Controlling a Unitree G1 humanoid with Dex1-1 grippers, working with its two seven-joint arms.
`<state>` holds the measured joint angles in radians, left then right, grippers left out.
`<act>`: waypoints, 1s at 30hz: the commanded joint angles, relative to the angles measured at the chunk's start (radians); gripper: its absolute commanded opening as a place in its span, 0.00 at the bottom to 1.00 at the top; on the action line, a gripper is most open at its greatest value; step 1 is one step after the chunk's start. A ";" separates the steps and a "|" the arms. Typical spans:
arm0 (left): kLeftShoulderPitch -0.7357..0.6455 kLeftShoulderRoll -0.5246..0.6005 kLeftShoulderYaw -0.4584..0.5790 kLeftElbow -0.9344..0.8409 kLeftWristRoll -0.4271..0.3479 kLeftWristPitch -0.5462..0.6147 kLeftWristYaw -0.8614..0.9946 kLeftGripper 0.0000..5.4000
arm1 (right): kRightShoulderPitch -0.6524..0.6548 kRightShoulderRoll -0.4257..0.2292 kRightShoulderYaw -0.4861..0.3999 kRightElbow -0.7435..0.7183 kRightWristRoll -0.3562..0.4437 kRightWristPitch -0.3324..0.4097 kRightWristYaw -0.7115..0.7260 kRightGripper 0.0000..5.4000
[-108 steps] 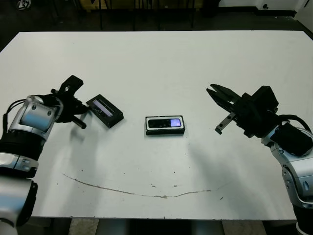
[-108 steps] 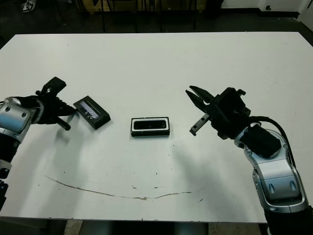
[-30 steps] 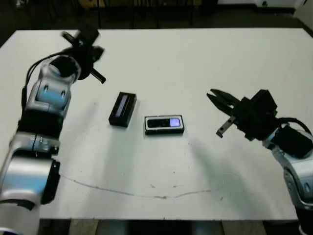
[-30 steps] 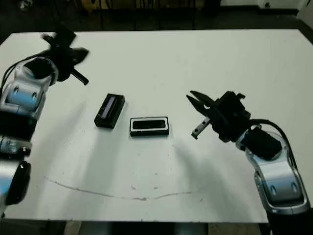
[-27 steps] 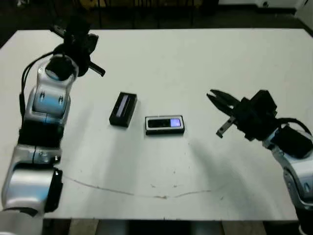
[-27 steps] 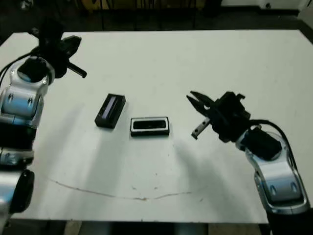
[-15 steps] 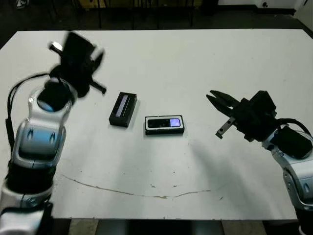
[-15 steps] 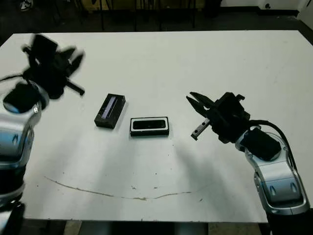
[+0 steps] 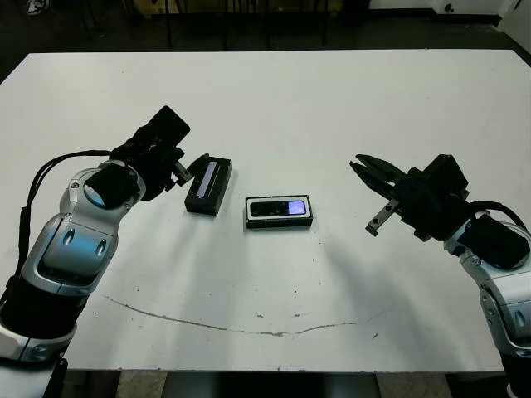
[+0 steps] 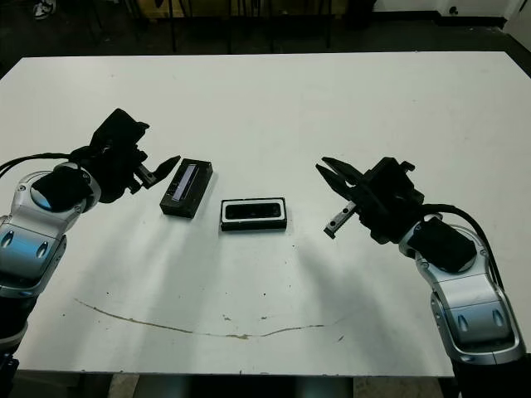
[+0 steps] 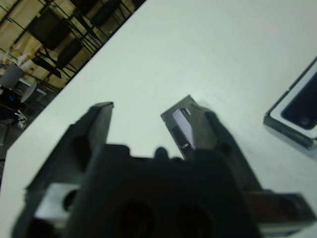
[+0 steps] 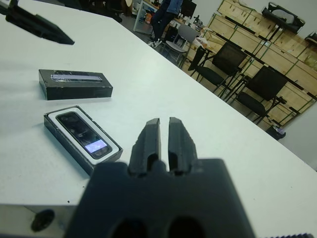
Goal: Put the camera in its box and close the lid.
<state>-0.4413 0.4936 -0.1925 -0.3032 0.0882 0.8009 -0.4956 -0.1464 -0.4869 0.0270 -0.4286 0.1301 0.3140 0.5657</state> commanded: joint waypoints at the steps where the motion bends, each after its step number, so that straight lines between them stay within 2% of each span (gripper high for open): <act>1: 0.002 -0.012 0.001 0.040 -0.016 0.038 -0.002 0.87 | 0.016 -0.008 0.010 0.010 0.003 0.013 0.007 0.00; 5: 0.011 -0.032 0.000 0.063 -0.036 0.045 0.001 1.00 | 0.018 -0.004 0.015 0.006 -0.002 0.012 0.001 0.00; 9: 0.035 -0.065 0.013 0.084 -0.057 0.033 0.021 1.00 | 0.019 0.000 0.019 0.006 0.000 0.015 -0.002 0.00; 15: 0.073 -0.152 0.078 0.075 -0.120 0.096 0.079 1.00 | 0.021 -0.001 0.028 0.001 -0.010 0.021 -0.007 0.00; 19: 0.095 -0.184 0.081 0.039 -0.131 0.130 0.121 1.00 | 0.023 0.000 0.031 0.001 -0.014 0.020 -0.012 0.00; 25: 0.131 -0.208 0.016 0.003 -0.060 0.096 0.226 1.00 | 0.025 0.002 0.032 0.004 -0.002 0.024 -0.014 0.00; 30: 0.154 -0.230 -0.011 0.002 -0.034 0.086 0.268 1.00 | 0.029 0.004 0.034 0.008 0.000 0.016 -0.014 0.00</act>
<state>-0.3090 0.2630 -0.1950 -0.3076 0.0395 0.8874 -0.2376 -0.1359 -0.4816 0.0578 -0.4279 0.1260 0.3140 0.5506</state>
